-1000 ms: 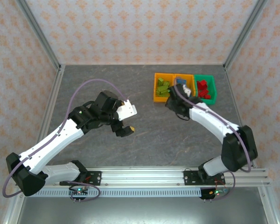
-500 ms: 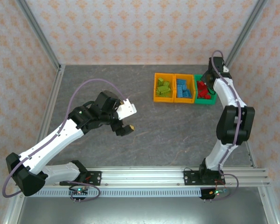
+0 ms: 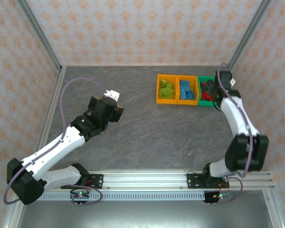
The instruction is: Sort the legos into containers by color
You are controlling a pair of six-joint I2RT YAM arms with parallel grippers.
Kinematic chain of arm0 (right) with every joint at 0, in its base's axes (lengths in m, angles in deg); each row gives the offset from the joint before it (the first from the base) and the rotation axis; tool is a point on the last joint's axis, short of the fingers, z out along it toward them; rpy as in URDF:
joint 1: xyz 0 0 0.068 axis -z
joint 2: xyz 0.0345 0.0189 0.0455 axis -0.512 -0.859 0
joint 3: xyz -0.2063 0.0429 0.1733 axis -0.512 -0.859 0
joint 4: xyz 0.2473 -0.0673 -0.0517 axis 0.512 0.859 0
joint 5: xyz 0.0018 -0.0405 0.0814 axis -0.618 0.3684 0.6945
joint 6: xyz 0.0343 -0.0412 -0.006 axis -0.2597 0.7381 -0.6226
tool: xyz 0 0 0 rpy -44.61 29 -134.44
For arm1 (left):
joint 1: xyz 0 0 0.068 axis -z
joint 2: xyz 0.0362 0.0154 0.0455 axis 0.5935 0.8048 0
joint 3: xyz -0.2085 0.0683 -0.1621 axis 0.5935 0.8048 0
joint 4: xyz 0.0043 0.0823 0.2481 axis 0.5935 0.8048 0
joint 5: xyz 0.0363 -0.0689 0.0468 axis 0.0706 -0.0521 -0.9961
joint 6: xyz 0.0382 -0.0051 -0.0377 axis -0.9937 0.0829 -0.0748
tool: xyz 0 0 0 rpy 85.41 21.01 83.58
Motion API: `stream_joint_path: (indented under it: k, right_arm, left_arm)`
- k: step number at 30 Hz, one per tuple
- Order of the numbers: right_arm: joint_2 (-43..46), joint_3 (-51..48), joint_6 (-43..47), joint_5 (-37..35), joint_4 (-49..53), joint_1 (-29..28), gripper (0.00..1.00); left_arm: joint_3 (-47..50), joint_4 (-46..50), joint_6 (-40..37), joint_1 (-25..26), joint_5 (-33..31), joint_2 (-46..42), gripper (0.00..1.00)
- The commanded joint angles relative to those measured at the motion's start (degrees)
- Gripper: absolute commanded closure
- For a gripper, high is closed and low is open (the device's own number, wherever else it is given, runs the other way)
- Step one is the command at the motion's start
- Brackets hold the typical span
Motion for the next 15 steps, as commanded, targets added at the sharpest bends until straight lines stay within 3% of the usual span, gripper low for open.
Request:
stream_joint_path:
  k: [1, 3, 7, 11, 15]
  right_arm:
    - [9.22, -12.46, 2.60, -8.86, -11.74, -1.32, 0.10]
    - [15.01, -23.63, 6.75, -12.35, -23.45, -2.10, 0.02]
    - [19.40, -40.11, 17.08, -12.39, -44.96, -2.82, 0.01]
    - [10.80, -41.32, 16.99, -10.94, -49.45, -2.86, 0.01]
    - [3.38, -43.18, 16.57, -11.44, -62.76, -2.76, 0.01]
  left_arm:
    - [8.66, -20.18, -2.53, -2.49, -11.69, -1.76, 0.00]
    - [13.29, -27.69, -5.43, -3.92, -13.59, -0.99, 0.00]
    - [17.71, -34.63, -3.20, -8.82, -13.15, 3.32, 0.00]
    - [22.69, -42.12, 0.61, -15.34, -3.23, 4.56, 0.00]
    - [26.92, -52.58, 3.08, -23.74, 10.13, 7.41, 0.00]
